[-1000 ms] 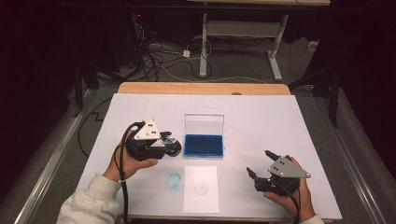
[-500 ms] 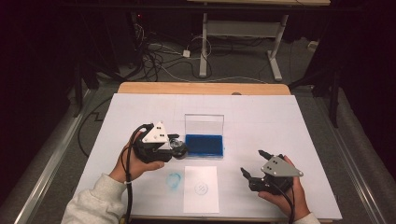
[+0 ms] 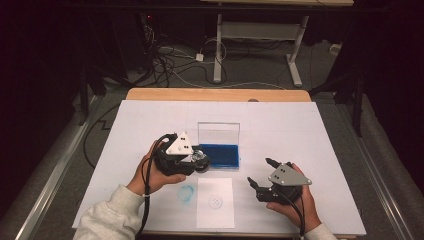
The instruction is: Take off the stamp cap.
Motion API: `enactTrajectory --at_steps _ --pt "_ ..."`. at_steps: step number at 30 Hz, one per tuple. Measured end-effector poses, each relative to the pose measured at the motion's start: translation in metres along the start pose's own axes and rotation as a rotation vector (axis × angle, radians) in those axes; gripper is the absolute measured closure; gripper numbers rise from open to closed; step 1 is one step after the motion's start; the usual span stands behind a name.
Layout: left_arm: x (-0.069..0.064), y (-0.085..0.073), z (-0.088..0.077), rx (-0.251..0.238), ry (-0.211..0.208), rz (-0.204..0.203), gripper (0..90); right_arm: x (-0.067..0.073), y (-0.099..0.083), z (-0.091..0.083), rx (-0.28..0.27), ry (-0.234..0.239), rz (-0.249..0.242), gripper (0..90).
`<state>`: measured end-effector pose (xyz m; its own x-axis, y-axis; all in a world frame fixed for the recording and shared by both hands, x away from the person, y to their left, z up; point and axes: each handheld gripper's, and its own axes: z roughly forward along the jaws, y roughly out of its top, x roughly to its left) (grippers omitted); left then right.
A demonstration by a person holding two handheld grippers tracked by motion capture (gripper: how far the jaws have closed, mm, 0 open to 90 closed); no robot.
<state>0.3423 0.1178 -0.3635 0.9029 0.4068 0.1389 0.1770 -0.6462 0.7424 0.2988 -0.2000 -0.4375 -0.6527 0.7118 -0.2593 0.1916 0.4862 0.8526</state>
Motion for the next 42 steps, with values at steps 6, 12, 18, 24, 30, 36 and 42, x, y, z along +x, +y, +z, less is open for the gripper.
enactTrajectory --at_steps 6,12,18,24,30,36,42 --pt "-0.003 0.009 0.007 -0.01 -0.025 0.016 55.2 0.005 0.008 0.007 -0.027 0.021 0.013 18.4" --pt "-0.008 0.015 0.011 -0.025 -0.042 0.021 55.2 0.018 0.019 0.023 -0.047 0.101 0.018 19.3" --pt "-0.011 0.02 0.014 -0.039 -0.053 0.026 55.2 0.034 0.028 0.04 -0.075 0.132 0.035 20.8" --pt "-0.013 0.019 0.015 -0.047 -0.064 0.016 55.2 0.051 0.035 0.055 -0.068 0.167 0.032 23.6" --pt "-0.015 0.02 0.016 -0.054 -0.082 0.015 55.2 0.055 0.038 0.06 -0.06 0.146 0.016 27.6" --pt "-0.016 0.019 0.018 -0.059 -0.091 0.008 55.2 0.054 0.037 0.06 -0.069 0.157 0.008 31.5" --pt "-0.016 0.018 0.022 -0.059 -0.088 0.003 55.2 0.057 0.037 0.059 -0.069 0.167 0.003 32.3"
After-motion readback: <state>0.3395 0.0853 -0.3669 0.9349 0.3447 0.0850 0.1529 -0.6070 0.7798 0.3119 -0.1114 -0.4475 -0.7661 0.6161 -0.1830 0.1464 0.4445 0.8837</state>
